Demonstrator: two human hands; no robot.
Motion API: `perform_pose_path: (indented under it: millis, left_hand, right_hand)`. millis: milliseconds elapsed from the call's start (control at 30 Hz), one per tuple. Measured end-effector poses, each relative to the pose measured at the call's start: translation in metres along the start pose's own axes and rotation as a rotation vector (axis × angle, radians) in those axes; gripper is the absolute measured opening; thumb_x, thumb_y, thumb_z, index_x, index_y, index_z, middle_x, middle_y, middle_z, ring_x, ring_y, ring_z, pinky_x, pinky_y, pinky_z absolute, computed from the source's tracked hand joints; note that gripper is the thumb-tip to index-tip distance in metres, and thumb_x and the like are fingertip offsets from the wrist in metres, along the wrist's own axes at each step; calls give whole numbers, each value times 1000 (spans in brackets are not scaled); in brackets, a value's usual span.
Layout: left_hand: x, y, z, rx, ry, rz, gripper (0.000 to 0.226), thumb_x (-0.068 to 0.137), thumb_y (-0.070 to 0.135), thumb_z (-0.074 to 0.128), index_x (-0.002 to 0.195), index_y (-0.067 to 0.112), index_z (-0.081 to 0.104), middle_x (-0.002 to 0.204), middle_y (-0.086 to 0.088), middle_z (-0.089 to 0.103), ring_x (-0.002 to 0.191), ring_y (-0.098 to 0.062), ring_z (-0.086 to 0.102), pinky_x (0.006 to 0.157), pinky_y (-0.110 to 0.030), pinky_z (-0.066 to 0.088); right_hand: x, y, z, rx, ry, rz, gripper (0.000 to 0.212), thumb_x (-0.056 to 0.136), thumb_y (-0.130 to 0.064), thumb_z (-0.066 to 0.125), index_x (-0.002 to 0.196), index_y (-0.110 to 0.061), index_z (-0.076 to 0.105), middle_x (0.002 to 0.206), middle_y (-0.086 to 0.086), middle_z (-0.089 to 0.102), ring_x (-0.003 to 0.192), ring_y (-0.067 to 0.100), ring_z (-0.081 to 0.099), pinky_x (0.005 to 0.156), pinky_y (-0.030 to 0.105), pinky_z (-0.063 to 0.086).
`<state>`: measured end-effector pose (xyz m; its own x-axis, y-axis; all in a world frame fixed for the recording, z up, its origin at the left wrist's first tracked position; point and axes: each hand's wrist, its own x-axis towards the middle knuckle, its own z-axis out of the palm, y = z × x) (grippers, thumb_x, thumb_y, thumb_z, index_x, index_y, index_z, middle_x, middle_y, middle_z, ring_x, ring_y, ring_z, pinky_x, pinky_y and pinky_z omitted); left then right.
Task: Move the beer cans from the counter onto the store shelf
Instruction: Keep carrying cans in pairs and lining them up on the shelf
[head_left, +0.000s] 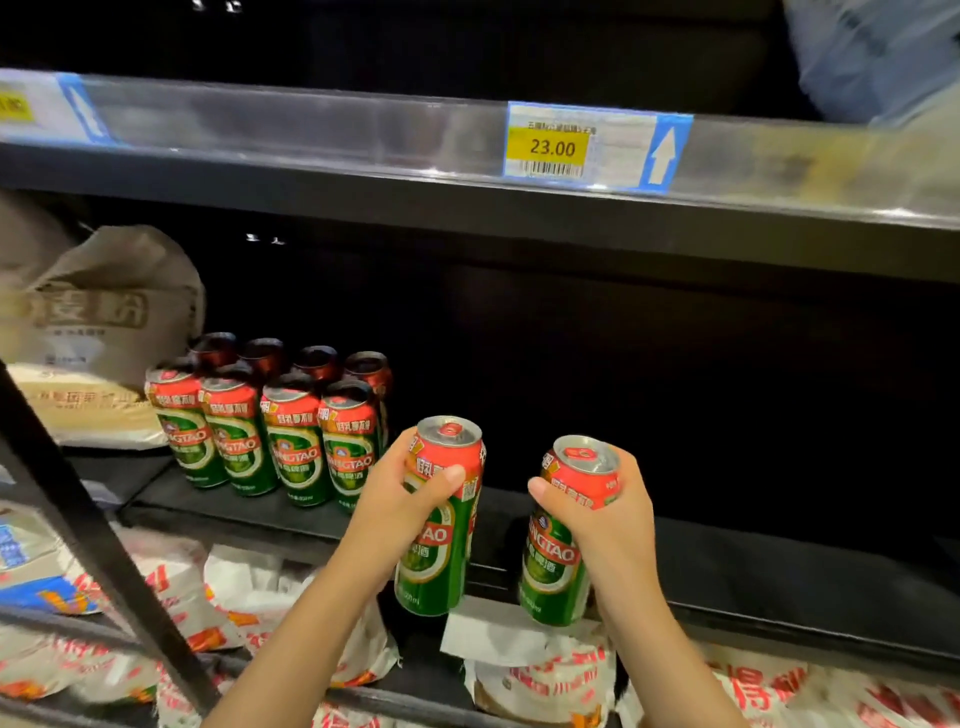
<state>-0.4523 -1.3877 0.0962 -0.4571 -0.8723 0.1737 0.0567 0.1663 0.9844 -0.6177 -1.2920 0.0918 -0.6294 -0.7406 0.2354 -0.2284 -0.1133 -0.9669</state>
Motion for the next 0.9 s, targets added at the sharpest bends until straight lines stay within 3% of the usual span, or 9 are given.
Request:
perform_pose_path:
  millis: [133, 233, 367, 467, 600, 733, 900]
  left_hand:
    - [34, -12, -1, 30, 5, 7, 57, 59, 54, 68, 111, 36, 55, 101, 8, 70, 92, -7, 67, 73, -24, 54]
    - [53, -24, 1, 27, 26, 10, 44, 71, 37, 76, 109, 30, 56, 100, 5, 70, 92, -8, 67, 74, -23, 53]
    - [76, -38, 4, 71, 59, 15, 25, 81, 19, 69, 100, 26, 54, 97, 3, 66, 91, -10, 65, 71, -20, 49]
    - [91, -44, 4, 75, 58, 53, 37, 79, 19, 73, 111, 23, 54, 98, 4, 67, 89, -7, 65, 69, -16, 51]
    - [105, -51, 2, 66, 75, 86, 57, 60, 40, 73, 112, 33, 51, 100, 7, 67, 89, 0, 65, 71, -13, 51]
    - [116, -62, 0, 67, 122, 73, 55, 63, 30, 75, 112, 34, 51, 103, 6, 66, 94, -5, 63, 75, -16, 49]
    - [124, -75, -5, 22, 151, 66, 57, 62, 22, 68, 114, 37, 50, 102, 6, 67, 93, -4, 64, 76, -17, 50]
  right_hand:
    - [30, 6, 17, 18, 34, 1, 60, 67, -17, 83, 114, -28, 47, 103, -12, 57, 93, 6, 60, 61, 9, 49]
    - [46, 17, 27, 10, 39, 28, 62, 65, -19, 85, 115, -22, 48, 105, -6, 60, 95, 9, 61, 66, 13, 50]
    - [67, 29, 41, -3, 36, -2, 60, 64, -16, 86, 113, -23, 51, 104, -4, 63, 93, 7, 62, 66, 12, 52]
    - [78, 36, 51, 15, 42, -10, 61, 63, -13, 86, 103, -36, 47, 100, -8, 62, 93, 8, 61, 73, 19, 50]
    - [95, 49, 61, 23, 51, -16, 62, 59, -8, 87, 98, -37, 49, 101, -5, 63, 94, 11, 63, 77, 24, 52]
    - [107, 57, 69, 36, 43, -9, 64, 58, -6, 87, 100, -36, 50, 104, -5, 63, 97, 10, 61, 82, 27, 51]
    - [116, 62, 77, 67, 34, 1, 65, 58, 0, 86, 102, -33, 50, 102, -9, 62, 96, 5, 60, 75, 16, 47]
